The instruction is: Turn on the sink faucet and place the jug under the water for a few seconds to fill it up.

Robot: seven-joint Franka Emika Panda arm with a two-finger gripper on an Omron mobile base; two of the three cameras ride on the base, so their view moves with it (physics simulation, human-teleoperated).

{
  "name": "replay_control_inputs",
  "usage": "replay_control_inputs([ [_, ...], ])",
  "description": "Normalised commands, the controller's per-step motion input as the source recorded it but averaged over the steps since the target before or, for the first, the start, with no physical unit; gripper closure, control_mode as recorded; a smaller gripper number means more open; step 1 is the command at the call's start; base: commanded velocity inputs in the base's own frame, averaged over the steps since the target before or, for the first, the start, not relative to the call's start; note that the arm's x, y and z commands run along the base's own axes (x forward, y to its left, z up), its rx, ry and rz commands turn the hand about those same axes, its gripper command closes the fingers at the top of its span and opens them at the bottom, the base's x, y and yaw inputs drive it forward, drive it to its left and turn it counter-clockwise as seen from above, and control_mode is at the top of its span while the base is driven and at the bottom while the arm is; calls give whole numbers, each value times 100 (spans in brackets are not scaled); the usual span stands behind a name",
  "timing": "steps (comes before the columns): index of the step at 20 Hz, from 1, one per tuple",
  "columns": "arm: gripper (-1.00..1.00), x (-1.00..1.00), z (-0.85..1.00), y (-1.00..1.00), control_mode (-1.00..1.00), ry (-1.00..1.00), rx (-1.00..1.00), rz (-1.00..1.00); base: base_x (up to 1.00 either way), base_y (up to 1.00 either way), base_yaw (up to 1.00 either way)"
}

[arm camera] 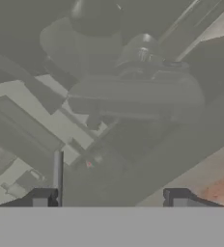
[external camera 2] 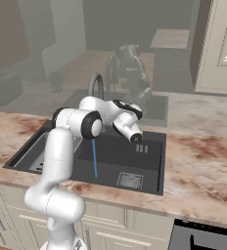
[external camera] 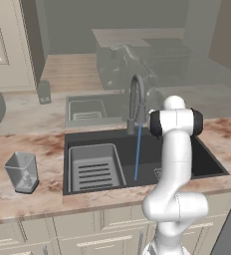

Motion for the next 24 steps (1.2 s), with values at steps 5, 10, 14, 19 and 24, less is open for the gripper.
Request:
replay_control_inputs([
  [5,-100,-57,25,-87,-100,-6,3,-2,0,0,0],
  [10,-100,-79,58,-38,-100,-8,0,-3,0,0,0],
  [14,-100,-87,83,3,-100,-7,-2,-6,0,0,0],
  [19,-100,-91,89,44,-100,-14,-13,-6,0,0,0],
  [24,-100,-88,73,62,-100,-18,-17,-7,0,0,0],
])
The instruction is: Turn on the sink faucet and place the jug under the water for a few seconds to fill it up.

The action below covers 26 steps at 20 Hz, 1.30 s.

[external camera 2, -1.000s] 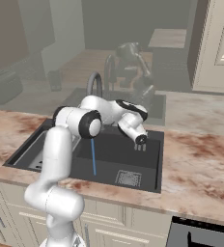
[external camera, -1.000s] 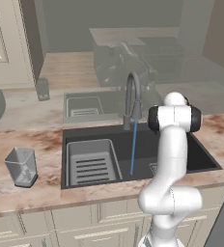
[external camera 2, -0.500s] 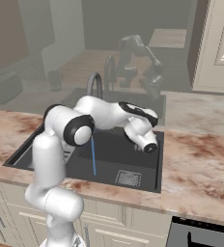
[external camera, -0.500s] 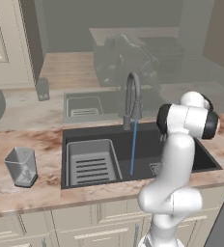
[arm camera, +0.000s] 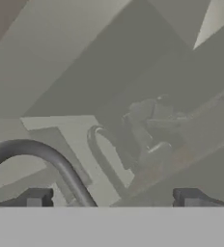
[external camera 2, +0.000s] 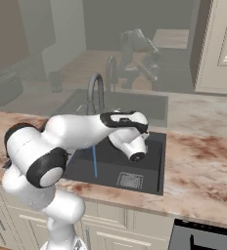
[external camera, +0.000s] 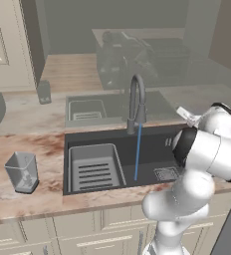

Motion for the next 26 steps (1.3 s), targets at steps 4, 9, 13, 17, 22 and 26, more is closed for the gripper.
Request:
replay_control_inputs([
  [4,-100,-85,62,73,-100,-7,-19,-8,0,0,0],
  [9,-100,-73,74,72,-100,0,-15,-8,0,0,0],
  [13,-100,-59,88,70,-100,0,-15,-10,0,0,0],
  [17,-100,-36,76,74,-100,1,-19,-15,0,0,0],
  [22,-100,-37,39,87,-100,5,-26,-15,0,0,0],
  [26,-100,-57,0,100,-100,5,-34,-12,0,0,0],
])
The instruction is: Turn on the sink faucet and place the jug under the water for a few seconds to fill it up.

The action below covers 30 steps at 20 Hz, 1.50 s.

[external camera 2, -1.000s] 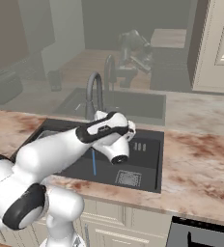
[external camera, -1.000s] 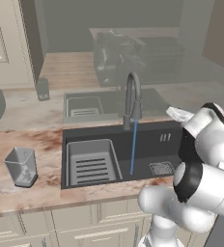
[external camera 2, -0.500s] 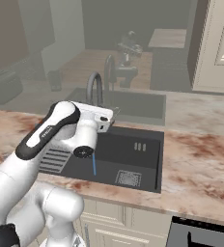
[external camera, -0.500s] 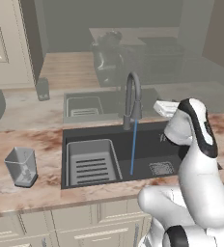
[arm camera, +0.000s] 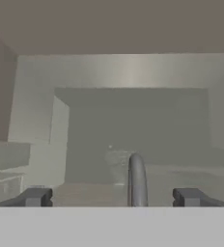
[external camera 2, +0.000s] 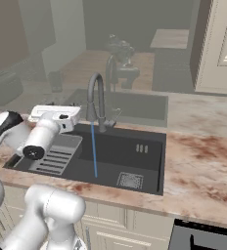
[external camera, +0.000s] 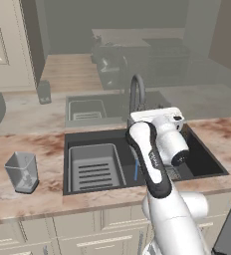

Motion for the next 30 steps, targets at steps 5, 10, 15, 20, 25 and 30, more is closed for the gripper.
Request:
replay_control_inputs([
  [5,-100,-67,0,99,-100,16,-16,-8,0,0,0],
  [10,-100,-53,9,100,-100,30,-5,-7,0,0,0],
  [15,-100,-40,21,100,-100,37,-4,-8,0,0,0],
  [20,-100,-39,15,100,-100,39,-1,-9,0,0,0],
  [25,-100,-36,44,92,-100,41,0,-13,0,0,0],
  [30,-100,-13,93,64,-100,32,-1,-16,0,0,0],
])
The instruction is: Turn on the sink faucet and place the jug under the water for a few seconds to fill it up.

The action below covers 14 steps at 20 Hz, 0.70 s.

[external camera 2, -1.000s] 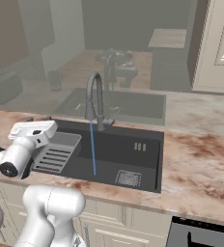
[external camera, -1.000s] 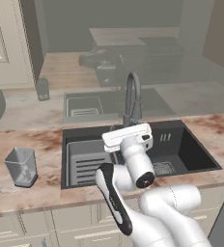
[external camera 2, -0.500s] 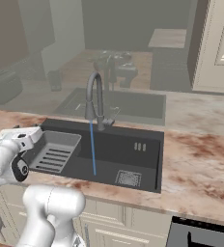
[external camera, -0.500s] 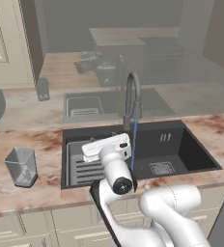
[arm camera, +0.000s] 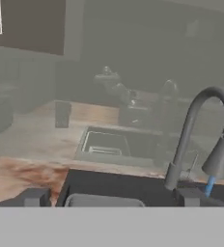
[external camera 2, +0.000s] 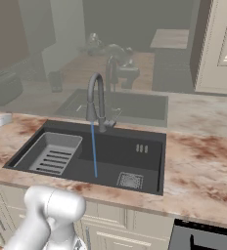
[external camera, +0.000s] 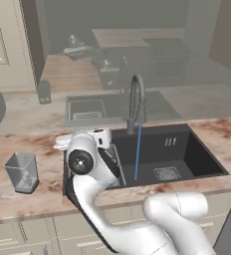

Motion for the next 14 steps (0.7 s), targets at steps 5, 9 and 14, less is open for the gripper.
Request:
replay_control_inputs([
  [5,-100,-16,7,61,-100,38,-8,-9,0,0,0],
  [9,-100,-58,-98,57,-100,12,-7,0,0,0,0],
  [14,-100,-38,-100,44,-100,0,1,0,0,0,0],
])
